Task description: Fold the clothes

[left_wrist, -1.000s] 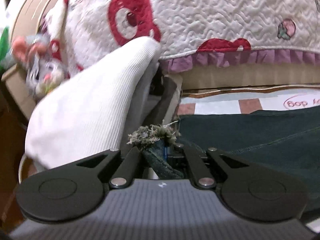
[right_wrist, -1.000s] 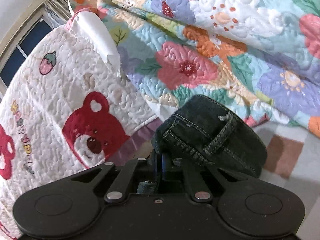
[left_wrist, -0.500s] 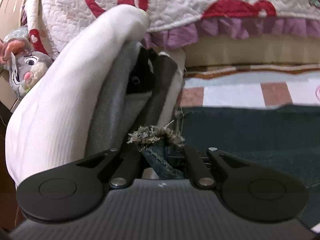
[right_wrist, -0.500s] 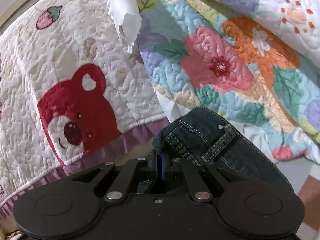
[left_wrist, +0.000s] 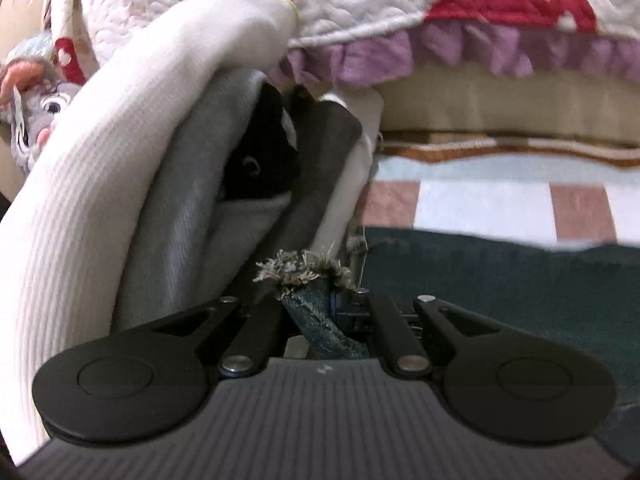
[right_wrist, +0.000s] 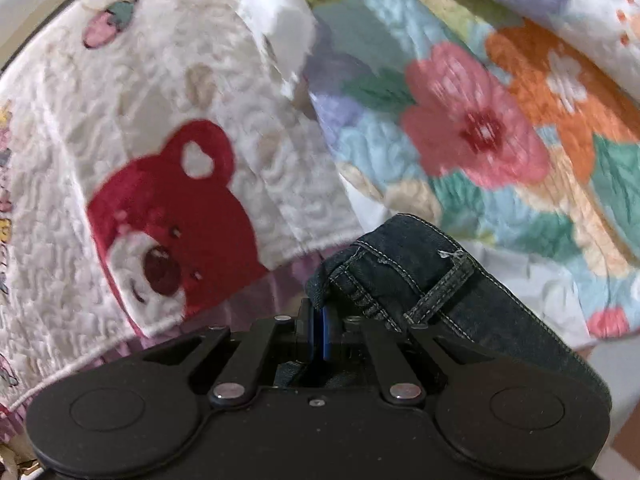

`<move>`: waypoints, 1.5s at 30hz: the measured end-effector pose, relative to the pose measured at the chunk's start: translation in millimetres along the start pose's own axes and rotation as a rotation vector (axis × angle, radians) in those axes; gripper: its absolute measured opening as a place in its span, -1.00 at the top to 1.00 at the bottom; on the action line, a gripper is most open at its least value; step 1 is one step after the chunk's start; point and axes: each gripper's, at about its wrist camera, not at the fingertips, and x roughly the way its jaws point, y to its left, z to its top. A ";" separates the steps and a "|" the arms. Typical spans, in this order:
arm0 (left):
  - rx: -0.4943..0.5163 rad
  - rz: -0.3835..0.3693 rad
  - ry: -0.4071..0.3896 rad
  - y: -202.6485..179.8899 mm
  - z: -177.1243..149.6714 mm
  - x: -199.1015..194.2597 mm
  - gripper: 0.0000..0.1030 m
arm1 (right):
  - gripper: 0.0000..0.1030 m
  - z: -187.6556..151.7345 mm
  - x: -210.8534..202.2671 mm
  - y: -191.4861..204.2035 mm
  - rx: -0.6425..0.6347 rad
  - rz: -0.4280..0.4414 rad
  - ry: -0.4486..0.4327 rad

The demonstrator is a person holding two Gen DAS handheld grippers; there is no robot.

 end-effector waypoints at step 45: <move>-0.065 -0.648 -0.069 40.3 -116.9 -67.6 -0.25 | 0.00 -218.2 -29.6 217.1 -0.610 0.388 0.611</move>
